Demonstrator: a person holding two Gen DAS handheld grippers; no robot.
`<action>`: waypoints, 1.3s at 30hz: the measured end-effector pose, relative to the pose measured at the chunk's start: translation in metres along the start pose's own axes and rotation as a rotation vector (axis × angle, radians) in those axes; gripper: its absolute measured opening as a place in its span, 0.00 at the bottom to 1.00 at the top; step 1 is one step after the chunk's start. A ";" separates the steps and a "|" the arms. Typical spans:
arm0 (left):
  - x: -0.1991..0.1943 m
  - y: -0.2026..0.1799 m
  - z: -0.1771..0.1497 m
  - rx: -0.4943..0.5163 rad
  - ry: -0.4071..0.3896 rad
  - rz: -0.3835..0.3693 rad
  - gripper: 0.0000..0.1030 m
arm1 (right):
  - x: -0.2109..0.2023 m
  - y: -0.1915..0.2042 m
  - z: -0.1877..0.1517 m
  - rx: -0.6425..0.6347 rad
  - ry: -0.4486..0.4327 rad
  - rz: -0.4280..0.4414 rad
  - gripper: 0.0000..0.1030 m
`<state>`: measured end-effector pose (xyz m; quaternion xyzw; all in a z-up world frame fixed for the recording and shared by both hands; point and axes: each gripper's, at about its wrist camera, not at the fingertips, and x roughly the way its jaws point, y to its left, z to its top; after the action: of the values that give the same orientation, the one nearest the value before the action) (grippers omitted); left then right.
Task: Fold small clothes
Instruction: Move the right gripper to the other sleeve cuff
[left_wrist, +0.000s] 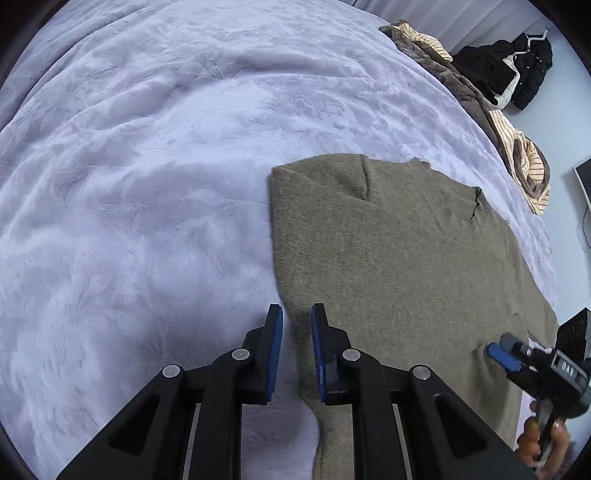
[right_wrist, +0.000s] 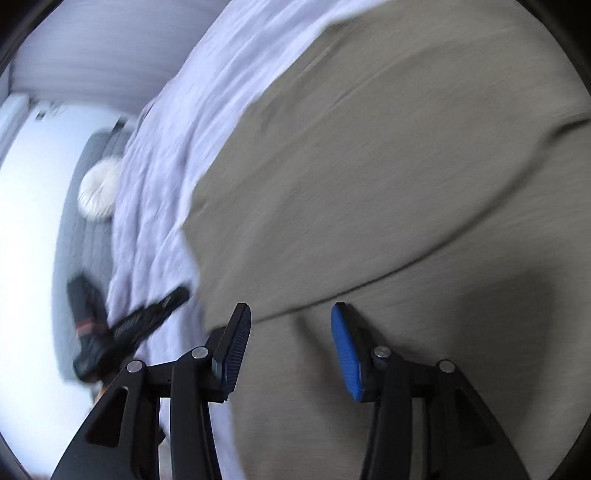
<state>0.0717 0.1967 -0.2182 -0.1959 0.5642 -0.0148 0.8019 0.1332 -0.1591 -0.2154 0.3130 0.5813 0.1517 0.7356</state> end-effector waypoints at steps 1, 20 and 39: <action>-0.001 -0.007 -0.002 0.006 -0.015 -0.003 0.17 | -0.012 -0.014 0.010 0.039 -0.044 -0.022 0.48; 0.024 -0.063 -0.031 0.132 0.013 0.202 0.17 | -0.056 -0.094 0.058 0.177 -0.128 -0.143 0.09; 0.044 -0.194 -0.090 0.263 0.112 0.142 0.99 | -0.115 -0.133 0.015 0.097 -0.054 -0.053 0.51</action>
<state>0.0441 -0.0197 -0.2197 -0.0479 0.6137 -0.0428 0.7869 0.0969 -0.3321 -0.2104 0.3367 0.5759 0.0955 0.7388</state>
